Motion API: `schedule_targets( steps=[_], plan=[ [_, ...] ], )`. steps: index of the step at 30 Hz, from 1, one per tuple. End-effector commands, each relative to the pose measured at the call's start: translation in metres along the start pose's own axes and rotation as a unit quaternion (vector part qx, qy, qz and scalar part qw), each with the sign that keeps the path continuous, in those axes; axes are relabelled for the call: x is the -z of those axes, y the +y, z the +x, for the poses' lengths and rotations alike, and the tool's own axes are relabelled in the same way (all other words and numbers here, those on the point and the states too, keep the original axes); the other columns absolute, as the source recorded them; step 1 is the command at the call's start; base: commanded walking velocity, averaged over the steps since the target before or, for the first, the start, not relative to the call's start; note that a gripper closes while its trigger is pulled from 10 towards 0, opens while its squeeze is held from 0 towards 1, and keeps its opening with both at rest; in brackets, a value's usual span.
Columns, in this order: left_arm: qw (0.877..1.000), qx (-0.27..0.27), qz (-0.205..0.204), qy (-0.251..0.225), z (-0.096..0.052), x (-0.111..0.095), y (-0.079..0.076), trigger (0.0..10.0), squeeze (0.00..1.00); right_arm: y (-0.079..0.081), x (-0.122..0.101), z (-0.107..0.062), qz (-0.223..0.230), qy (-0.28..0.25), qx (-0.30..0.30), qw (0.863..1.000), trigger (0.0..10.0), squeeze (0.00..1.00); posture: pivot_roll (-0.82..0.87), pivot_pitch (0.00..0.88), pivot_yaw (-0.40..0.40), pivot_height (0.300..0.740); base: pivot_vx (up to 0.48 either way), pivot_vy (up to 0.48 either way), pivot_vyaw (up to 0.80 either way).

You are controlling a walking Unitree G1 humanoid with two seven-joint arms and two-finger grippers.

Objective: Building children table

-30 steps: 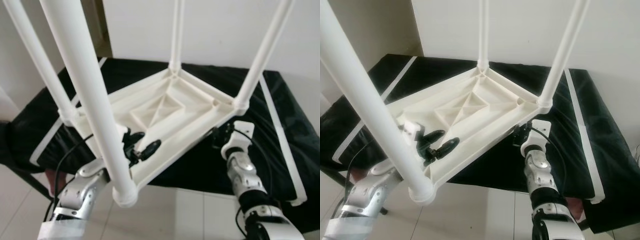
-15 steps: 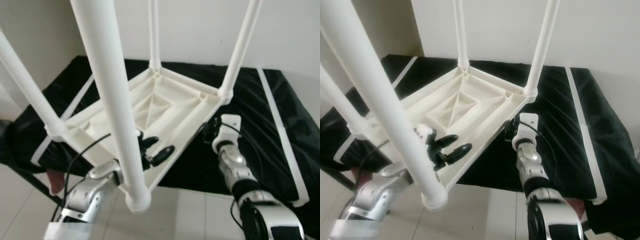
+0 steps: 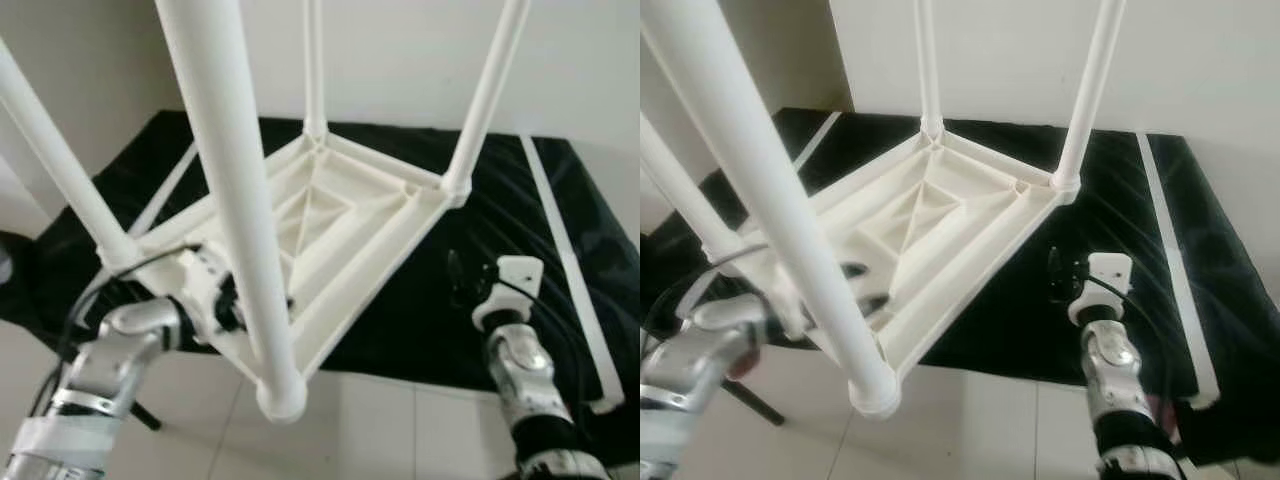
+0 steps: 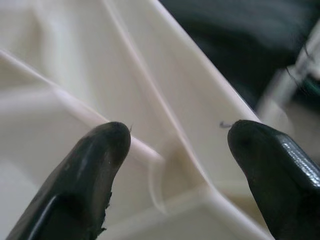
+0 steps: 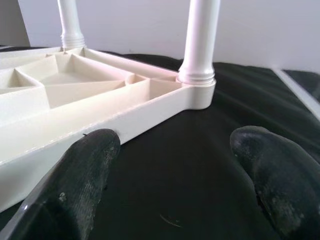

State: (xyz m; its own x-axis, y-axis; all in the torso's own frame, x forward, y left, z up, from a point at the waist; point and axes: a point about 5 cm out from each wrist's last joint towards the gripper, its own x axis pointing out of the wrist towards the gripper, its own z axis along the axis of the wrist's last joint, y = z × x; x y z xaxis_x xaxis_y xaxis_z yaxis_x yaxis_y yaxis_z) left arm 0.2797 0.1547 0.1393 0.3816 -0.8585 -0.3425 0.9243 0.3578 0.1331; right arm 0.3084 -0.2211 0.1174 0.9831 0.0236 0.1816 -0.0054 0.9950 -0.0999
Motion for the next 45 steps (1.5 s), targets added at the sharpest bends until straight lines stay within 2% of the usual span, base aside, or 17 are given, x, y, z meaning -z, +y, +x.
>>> schedule_targets(
  steps=[1,3,8,11,14,17,18,21,24,26,27,30,33,35,39,42,45],
  plan=[
    [0.999,0.023,0.017,0.036,-0.003,0.009,-0.003,10.0,0.0,-0.005,0.005,-0.006,-0.005,0.015,-0.001,1.0,10.0,0.0,0.03,0.044,0.03,0.74,0.0,0.0,0.0],
    [0.998,0.022,0.018,0.054,-0.006,0.014,-0.001,10.0,0.0,-0.01,0.004,-0.008,-0.006,0.014,0.003,1.0,10.0,0.0,0.03,0.048,0.031,0.74,0.0,0.0,0.0],
    [0.998,0.019,0.017,0.06,-0.009,0.016,0.001,10.0,0.0,-0.018,0.001,-0.011,-0.008,0.012,0.013,1.0,10.0,0.0,0.03,0.048,0.032,0.74,0.0,0.0,0.0],
    [0.998,-0.001,0.016,0.062,-0.015,0.017,0.01,10.0,0.0,-0.021,-0.001,-0.014,-0.01,0.013,0.016,1.0,10.0,0.0,0.02,0.051,0.03,0.74,0.0,0.0,0.0],
    [0.996,-0.042,0.02,0.073,-0.033,0.019,0.031,10.0,0.0,-0.023,-0.005,-0.018,-0.009,0.018,0.014,1.0,10.0,0.0,0.02,0.053,0.03,0.74,0.0,0.0,0.0],
    [0.995,-0.055,0.025,0.076,-0.039,0.019,0.037,10.0,0.0,-0.023,-0.005,-0.019,-0.008,0.02,0.012,1.0,10.0,0.0,0.02,0.054,0.031,0.74,0.0,0.0,0.0],
    [0.995,-0.086,-0.003,0.049,-0.05,0.013,0.048,10.0,0.0,-0.024,-0.006,-0.02,-0.01,0.02,0.011,1.0,10.0,0.0,0.01,0.056,0.035,0.74,0.0,0.0,0.0],
    [0.993,-0.107,-0.002,0.052,-0.06,0.013,0.054,10.0,0.0,-0.026,-0.006,-0.021,-0.011,0.02,0.011,1.0,10.0,0.0,0.02,0.058,0.034,0.74,0.0,0.0,0.0],
    [0.99,-0.108,0.024,0.091,-0.063,0.022,0.054,10.0,0.0,-0.027,-0.006,-0.023,-0.012,0.022,0.012,1.0,10.0,0.0,0.02,0.061,0.034,0.74,0.0,0.0,0.0],
    [0.988,-0.104,0.032,0.106,-0.059,0.027,0.051,10.0,0.0,-0.027,-0.006,-0.024,-0.011,0.024,0.012,1.0,10.0,0.0,0.02,0.063,0.034,0.74,0.0,0.0,0.0],
    [0.987,-0.095,0.046,0.124,-0.051,0.035,0.047,10.0,0.0,-0.027,-0.006,-0.025,-0.012,0.027,0.013,0.999,10.0,0.0,0.02,0.065,0.037,0.74,0.0,0.0,0.0],
    [0.986,-0.09,0.054,0.131,-0.046,0.038,0.044,10.0,0.0,-0.027,-0.007,-0.025,-0.012,0.028,0.014,0.999,10.0,0.0,0.01,0.069,0.037,0.74,0.0,0.0,0.0],
    [0.981,-0.084,0.095,0.145,-0.024,0.044,0.038,10.0,0.0,-0.025,-0.01,-0.026,-0.004,0.024,0.015,1.0,10.0,0.0,0.01,0.07,0.039,0.74,0.0,0.0,0.0],
    [0.981,-0.082,0.099,0.147,-0.019,0.045,0.037,10.0,0.0,-0.024,-0.011,-0.026,-0.003,0.025,0.014,1.0,10.0,0.0,0.01,0.07,0.039,0.74,0.0,0.0,0.0],
    [0.977,-0.089,0.131,0.139,0.001,0.04,0.041,10.0,0.0,-0.018,-0.01,-0.027,0.012,0.026,0.005,1.0,10.0,0.0,0.02,0.067,0.036,0.74,0.0,0.0,0.0],
    [0.978,-0.102,0.128,0.129,0.011,0.036,0.044,10.0,0.0,-0.013,-0.01,-0.027,0.014,0.027,-0.003,1.0,10.0,0.0,0.01,0.064,0.04,0.74,0.0,0.0,0.0],
    [0.984,-0.113,0.11,0.087,0.025,0.027,0.046,10.0,0.0,-0.007,-0.01,-0.028,0.019,0.028,-0.011,0.999,10.0,0.0,0.01,0.057,0.045,0.74,0.0,0.0,0.0]
  ],
)
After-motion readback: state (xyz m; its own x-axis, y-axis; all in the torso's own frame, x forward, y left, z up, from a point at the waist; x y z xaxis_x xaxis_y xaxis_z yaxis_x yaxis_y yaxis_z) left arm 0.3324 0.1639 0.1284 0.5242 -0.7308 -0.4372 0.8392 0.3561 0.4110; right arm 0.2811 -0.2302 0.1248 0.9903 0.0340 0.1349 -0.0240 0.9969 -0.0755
